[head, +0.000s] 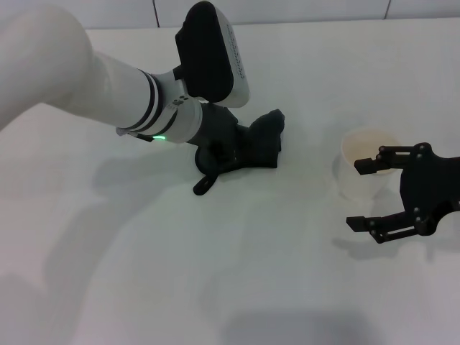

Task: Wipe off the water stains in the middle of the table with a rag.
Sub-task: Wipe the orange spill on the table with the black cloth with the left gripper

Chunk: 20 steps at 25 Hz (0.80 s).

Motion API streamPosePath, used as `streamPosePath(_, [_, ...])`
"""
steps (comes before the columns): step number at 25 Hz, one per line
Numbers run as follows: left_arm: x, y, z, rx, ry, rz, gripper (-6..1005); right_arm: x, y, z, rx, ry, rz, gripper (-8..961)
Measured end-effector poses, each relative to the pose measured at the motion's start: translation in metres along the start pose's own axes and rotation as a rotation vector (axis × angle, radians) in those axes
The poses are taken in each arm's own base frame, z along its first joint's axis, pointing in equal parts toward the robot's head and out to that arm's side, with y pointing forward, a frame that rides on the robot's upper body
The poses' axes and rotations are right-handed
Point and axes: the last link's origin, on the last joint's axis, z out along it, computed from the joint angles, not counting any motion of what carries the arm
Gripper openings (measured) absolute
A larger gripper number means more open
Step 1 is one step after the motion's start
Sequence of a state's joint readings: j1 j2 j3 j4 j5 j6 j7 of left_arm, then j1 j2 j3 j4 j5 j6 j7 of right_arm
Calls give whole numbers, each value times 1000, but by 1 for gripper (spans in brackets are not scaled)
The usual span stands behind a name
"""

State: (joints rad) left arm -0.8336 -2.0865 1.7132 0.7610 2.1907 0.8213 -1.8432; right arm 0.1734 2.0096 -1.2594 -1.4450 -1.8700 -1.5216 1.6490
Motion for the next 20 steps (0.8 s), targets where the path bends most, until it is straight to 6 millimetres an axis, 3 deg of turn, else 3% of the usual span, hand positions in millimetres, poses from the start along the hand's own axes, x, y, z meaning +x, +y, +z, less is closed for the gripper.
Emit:
streamPosePath(12, [16, 27, 11, -76, 18, 73, 107, 0, 1, 1, -7, 1, -1, 869])
streamPosePath(20, [21, 29, 1, -57, 81, 53, 114, 0, 1, 1, -5, 1, 10, 869])
